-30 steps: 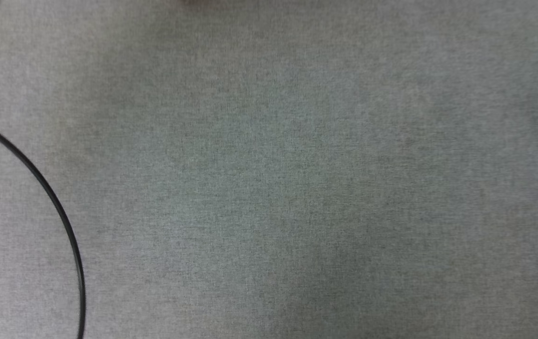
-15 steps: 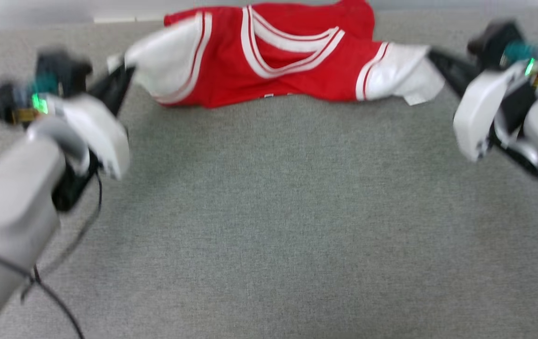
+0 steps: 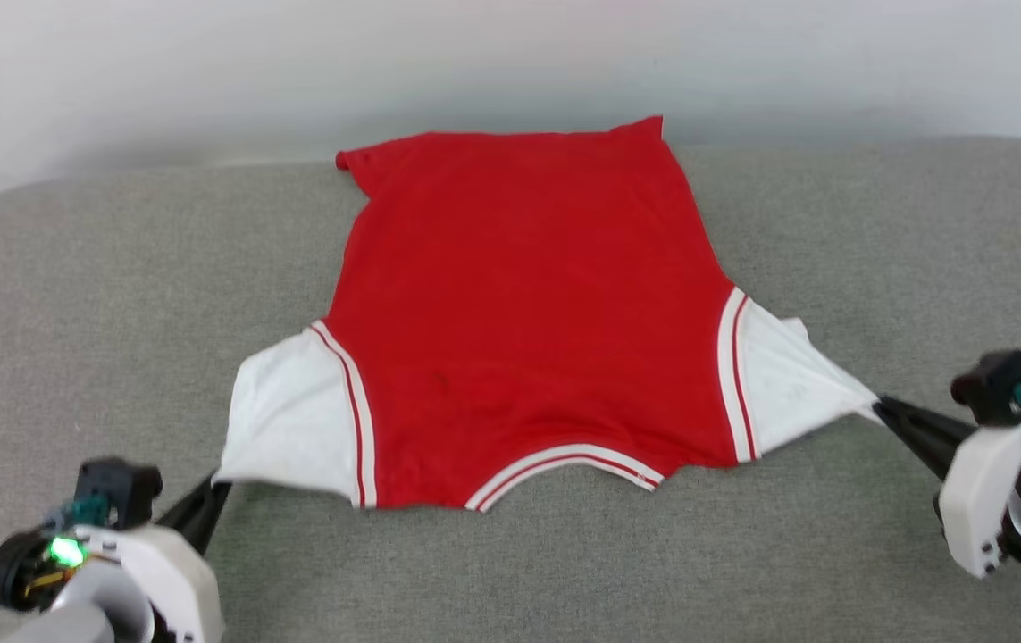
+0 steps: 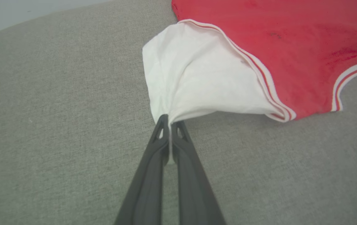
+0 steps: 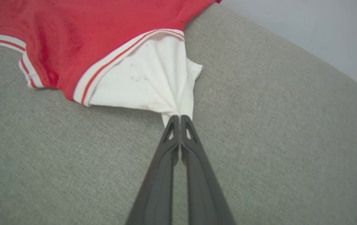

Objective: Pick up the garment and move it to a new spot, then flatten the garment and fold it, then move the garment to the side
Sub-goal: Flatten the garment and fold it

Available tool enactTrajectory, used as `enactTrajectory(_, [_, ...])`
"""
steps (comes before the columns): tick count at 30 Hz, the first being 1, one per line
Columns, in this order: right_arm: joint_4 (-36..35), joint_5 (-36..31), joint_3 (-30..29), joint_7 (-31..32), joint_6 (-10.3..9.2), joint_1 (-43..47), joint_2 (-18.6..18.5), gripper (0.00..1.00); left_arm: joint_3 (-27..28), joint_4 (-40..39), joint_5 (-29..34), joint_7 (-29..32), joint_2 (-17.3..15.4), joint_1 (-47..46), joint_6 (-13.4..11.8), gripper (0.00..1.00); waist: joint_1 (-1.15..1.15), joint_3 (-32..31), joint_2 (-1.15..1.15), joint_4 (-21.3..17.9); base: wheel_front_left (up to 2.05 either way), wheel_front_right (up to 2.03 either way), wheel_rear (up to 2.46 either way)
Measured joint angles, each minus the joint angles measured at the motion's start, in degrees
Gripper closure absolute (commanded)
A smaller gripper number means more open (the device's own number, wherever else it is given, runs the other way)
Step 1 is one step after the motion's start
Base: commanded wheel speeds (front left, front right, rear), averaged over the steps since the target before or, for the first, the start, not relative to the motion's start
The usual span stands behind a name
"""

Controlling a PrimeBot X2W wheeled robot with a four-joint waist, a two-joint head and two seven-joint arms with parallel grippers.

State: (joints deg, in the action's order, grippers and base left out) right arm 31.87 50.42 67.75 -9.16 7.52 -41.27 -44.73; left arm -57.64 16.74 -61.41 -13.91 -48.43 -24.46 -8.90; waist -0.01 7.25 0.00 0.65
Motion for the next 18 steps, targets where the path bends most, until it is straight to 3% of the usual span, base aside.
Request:
enactTrajectory(4, [-2.19, 0.08, -2.6, 0.05, 0.0, 6.5, -2.52, 1.0, -1.23, -2.34, 0.82, -0.26, -3.1, 4.97, -2.81, 1.0, 0.0, -2.43, 0.0, -0.07, 0.0, 0.0, 0.0])
enactTrajectory(8, [-5.09, 1.29, -6.05, 0.93, 0.0, 14.54, -4.44, 1.0, -1.44, -5.68, -0.67, -0.47, -3.97, 10.23, -5.03, 1.0, 0.0, -4.77, 0.0, 0.03, 0.0, 0.0, 0.0])
enactTrajectory(18, [-15.38, 1.77, -14.83, 8.24, 0.01, 33.11, -8.02, 1.0, -1.19, -13.46, -3.71, -0.9, -8.23, 21.07, -10.88, 1.0, -0.01, -8.15, 0.0, -0.2, 0.0, 0.0, 0.0])
